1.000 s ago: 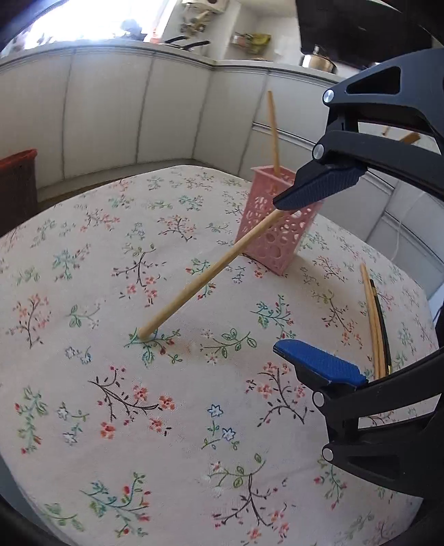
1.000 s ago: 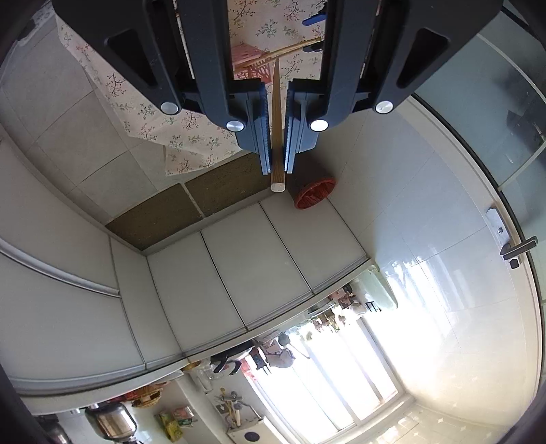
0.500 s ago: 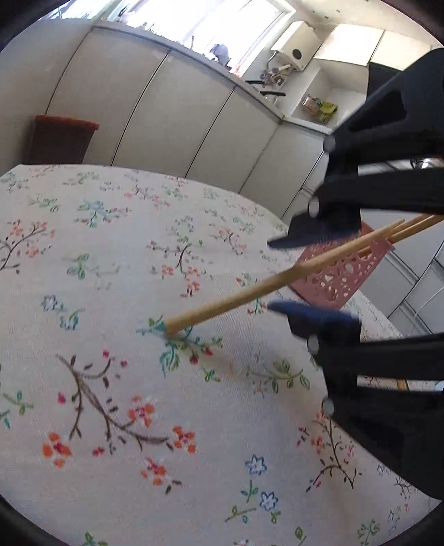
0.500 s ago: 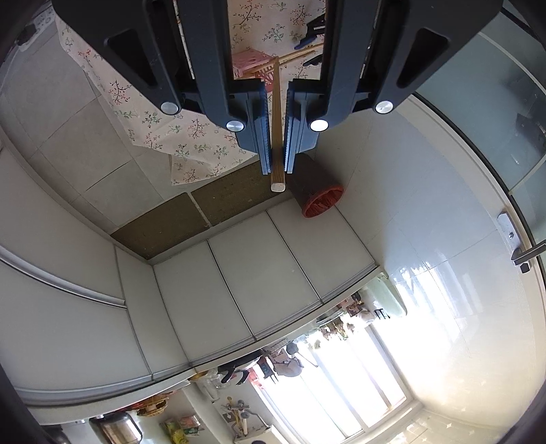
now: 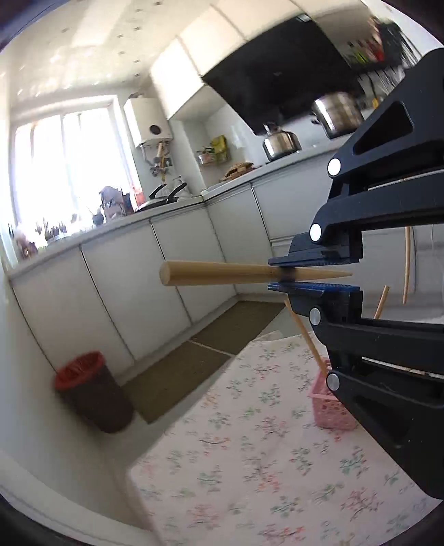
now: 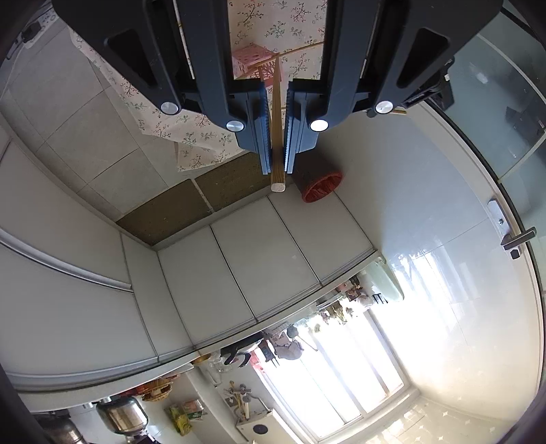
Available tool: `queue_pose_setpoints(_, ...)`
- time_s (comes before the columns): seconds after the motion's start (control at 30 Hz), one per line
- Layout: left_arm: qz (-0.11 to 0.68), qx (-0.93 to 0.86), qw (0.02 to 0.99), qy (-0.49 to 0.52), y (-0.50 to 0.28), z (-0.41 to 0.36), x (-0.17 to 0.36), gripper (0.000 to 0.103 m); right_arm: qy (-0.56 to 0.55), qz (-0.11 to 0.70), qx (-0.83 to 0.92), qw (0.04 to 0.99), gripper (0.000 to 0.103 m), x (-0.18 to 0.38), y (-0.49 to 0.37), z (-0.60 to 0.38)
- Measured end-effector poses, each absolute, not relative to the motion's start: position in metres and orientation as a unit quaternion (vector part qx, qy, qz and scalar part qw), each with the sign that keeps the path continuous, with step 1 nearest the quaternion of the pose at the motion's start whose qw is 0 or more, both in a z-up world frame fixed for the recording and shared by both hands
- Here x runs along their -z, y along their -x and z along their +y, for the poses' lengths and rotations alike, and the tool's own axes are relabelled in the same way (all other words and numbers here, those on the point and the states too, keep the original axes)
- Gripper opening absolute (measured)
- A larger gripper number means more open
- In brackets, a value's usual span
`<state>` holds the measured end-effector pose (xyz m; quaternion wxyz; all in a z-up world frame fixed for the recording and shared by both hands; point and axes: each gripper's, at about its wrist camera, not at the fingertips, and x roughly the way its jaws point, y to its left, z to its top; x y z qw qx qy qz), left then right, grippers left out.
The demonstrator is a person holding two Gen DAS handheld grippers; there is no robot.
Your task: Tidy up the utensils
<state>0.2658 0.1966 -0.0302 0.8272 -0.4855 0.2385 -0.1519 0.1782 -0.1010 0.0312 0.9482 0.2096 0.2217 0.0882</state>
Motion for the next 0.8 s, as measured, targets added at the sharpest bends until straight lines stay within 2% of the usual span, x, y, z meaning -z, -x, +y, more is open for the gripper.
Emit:
queue_pose_setpoints(0.13, 0.221, 0.122, 0.902, 0.35, -0.249, 0.16, -0.014, 0.007, -0.211, 0.221, -0.083, 0.948, 0.008, -0.033, -0.179, -0.108)
queue_pose_setpoints(0.23, 0.226, 0.102, 0.932, 0.264, -0.248, 0.13, -0.027, 0.007, -0.217, 0.222, -0.082, 0.947, 0.008, -0.033, -0.184, -0.112)
queue_pose_setpoints(0.33, 0.244, 0.079, 0.945, 0.203, -0.254, 0.11, -0.02, 0.007, -0.219, 0.22, -0.081, 0.947, 0.008, -0.033, -0.189, -0.113)
queue_pose_setpoints(0.63, 0.321, 0.019, 0.941, 0.102, -0.288, 0.084, 0.03, 0.008, -0.222, 0.228, -0.084, 0.944, 0.008, -0.021, -0.208, -0.111)
queue_pose_setpoints(0.7, 0.336, 0.021, 0.936, 0.098, -0.291, 0.083, 0.04, 0.012, -0.223, 0.232, -0.085, 0.943, 0.008, -0.017, -0.212, -0.108)
queue_pose_setpoints(0.77, 0.328, 0.019, 0.939, 0.099, -0.286, 0.087, 0.042, 0.027, -0.221, 0.235, -0.085, 0.943, 0.008, -0.014, -0.215, -0.105)
queue_pose_setpoints(0.8, 0.32, 0.019, 0.942, 0.101, -0.283, 0.09, 0.039, 0.029, -0.221, 0.235, -0.085, 0.943, 0.008, -0.013, -0.217, -0.104)
